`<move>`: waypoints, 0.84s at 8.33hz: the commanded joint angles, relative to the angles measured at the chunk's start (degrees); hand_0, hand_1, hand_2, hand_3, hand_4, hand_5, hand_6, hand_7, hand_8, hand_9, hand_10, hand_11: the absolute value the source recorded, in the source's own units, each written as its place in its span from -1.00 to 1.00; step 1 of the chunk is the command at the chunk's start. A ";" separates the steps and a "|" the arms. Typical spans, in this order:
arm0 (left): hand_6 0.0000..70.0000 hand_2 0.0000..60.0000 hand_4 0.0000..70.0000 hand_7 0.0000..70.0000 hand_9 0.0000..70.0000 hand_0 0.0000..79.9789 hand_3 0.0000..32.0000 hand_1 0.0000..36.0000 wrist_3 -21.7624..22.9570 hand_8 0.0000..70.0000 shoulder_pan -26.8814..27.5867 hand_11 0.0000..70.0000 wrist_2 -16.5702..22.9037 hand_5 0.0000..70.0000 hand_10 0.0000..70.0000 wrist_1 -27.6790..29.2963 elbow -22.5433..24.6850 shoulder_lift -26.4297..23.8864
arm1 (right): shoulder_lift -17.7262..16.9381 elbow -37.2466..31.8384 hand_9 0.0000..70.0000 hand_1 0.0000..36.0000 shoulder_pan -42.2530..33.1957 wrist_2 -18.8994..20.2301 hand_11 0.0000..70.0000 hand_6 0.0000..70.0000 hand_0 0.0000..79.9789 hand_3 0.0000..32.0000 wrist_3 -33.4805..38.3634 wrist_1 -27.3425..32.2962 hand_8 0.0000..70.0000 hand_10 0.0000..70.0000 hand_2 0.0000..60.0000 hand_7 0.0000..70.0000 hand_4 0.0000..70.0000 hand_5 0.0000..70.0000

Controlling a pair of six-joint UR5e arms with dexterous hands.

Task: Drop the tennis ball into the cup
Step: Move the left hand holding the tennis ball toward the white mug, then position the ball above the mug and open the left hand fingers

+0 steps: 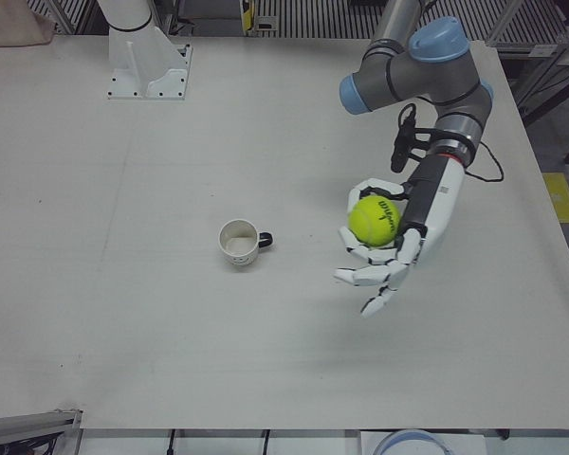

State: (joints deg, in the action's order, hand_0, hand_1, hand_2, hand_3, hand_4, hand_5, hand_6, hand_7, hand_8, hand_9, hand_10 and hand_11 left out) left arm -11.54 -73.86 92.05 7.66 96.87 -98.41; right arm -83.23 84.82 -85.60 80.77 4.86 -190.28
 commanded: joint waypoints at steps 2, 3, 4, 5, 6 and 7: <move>0.77 1.00 -0.99 0.56 -0.13 1.00 0.41 1.00 -4.18 -0.05 17.04 -0.60 -2.48 -0.22 -0.81 -0.98 4.37 -0.12 | 0.00 -0.10 -1.00 -1.00 0.00 0.00 -1.00 -1.00 -1.00 -1.00 0.06 0.00 -1.00 -1.00 -1.00 -1.00 -1.00 -1.00; 0.99 1.00 -1.00 0.48 -0.15 1.00 0.46 1.00 -4.28 0.00 20.30 -0.59 -4.67 -0.15 -0.80 -1.07 3.86 -0.46 | 0.00 -0.01 -1.00 -1.00 0.00 0.08 -1.00 -1.00 -1.00 -1.00 0.06 0.00 -1.00 -1.00 -1.00 -1.00 -1.00 -1.00; 1.00 1.00 -1.00 0.48 -0.15 1.00 0.44 1.00 -5.76 0.01 22.68 -0.58 -5.04 -0.14 -0.79 -1.59 3.59 -0.82 | 0.00 -0.01 -1.00 -1.00 0.00 0.00 -1.00 -1.00 -1.00 -1.00 0.06 0.00 -1.00 -1.00 -1.00 -1.00 -1.00 -1.00; 0.99 0.96 -0.96 0.51 -0.15 1.00 0.39 1.00 -7.26 -0.01 24.01 -0.58 -5.13 -0.17 -0.79 -1.51 2.63 -1.43 | 0.00 -0.01 -1.00 -1.00 0.00 0.08 -1.00 -1.00 -1.00 -1.00 0.06 0.00 -1.00 -1.00 -1.00 -1.00 -1.00 -1.00; 0.99 0.85 -0.94 0.52 -0.17 1.00 0.34 1.00 -7.10 -0.07 24.37 -0.59 -5.13 -0.19 -0.79 0.32 -0.60 -2.39 | 0.00 -0.09 -1.00 -1.00 0.00 0.00 -1.00 -1.00 -1.00 -1.00 0.06 0.00 -1.00 -1.00 -1.00 -1.00 -1.00 -1.00; 1.00 0.88 -0.90 0.47 -0.19 1.00 0.27 1.00 -7.36 -0.03 24.29 -0.57 -5.04 -0.17 -0.79 0.51 -1.24 -2.57 | 0.00 -0.01 -1.00 -1.00 0.00 0.08 -1.00 -1.00 -1.00 -1.00 0.06 0.00 -1.00 -1.00 -1.00 -1.00 -1.00 -1.00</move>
State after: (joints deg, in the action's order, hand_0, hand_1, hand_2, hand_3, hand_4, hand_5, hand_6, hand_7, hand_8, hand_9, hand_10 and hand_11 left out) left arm -18.06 -50.67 87.13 6.81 98.75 -99.92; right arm -83.23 84.79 -85.60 80.81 4.92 -190.28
